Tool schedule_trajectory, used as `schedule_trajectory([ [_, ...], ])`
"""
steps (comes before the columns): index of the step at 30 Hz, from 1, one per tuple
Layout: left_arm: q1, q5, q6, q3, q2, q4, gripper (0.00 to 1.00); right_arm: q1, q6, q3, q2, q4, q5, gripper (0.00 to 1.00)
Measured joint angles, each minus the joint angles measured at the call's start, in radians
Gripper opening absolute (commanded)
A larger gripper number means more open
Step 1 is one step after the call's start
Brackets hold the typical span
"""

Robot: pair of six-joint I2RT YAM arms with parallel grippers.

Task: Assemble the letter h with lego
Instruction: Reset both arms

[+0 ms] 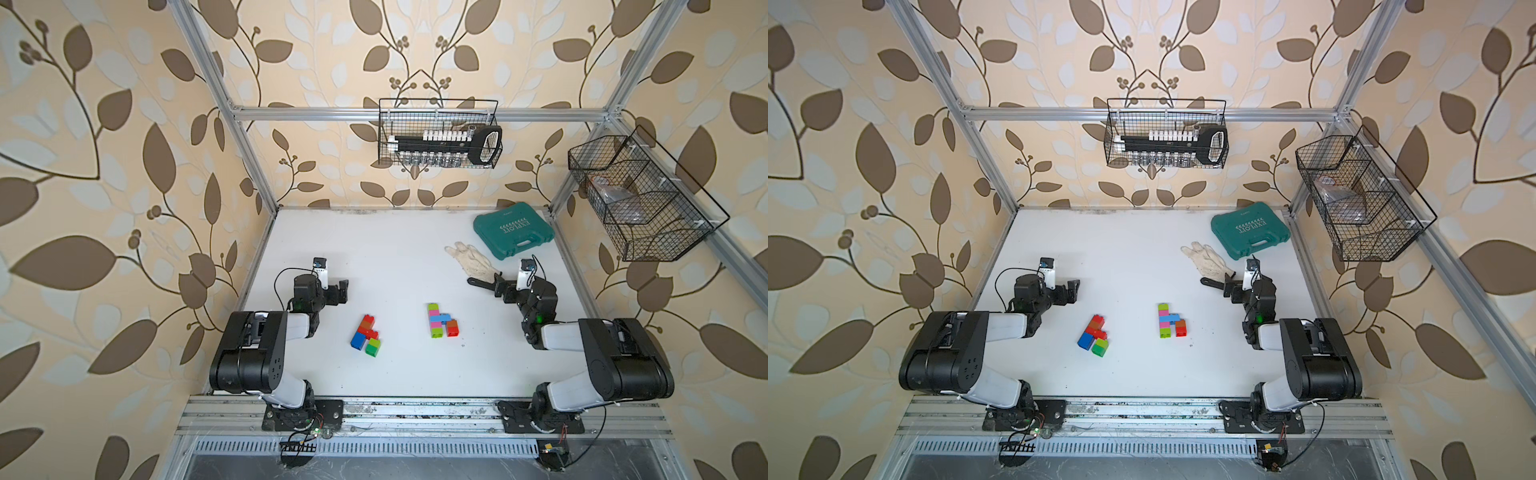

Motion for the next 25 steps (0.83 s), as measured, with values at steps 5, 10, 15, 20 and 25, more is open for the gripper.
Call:
schedule_trajectory([
  [5, 0.000, -0.004, -0.002, 0.000, 0.000, 0.007, 0.99, 0.002, 0.002, 0.053, 0.000, -0.061, -0.024, 0.98],
  [10, 0.000, -0.008, -0.003, 0.000, 0.000, 0.010, 0.99, 0.002, 0.002, 0.056, 0.000, -0.087, -0.027, 0.98],
  [15, 0.000, -0.013, -0.003, 0.000, 0.000, 0.011, 0.99, 0.004, 0.002, 0.056, 0.000, -0.095, -0.027, 0.98],
  [20, 0.000, -0.013, -0.003, -0.002, 0.000, 0.011, 0.99, 0.004, 0.002, 0.056, 0.000, -0.100, -0.027, 0.98],
  [25, 0.000, -0.014, -0.003, -0.002, 0.000, 0.011, 0.99, 0.004, 0.002, 0.056, 0.000, -0.102, -0.027, 0.98],
])
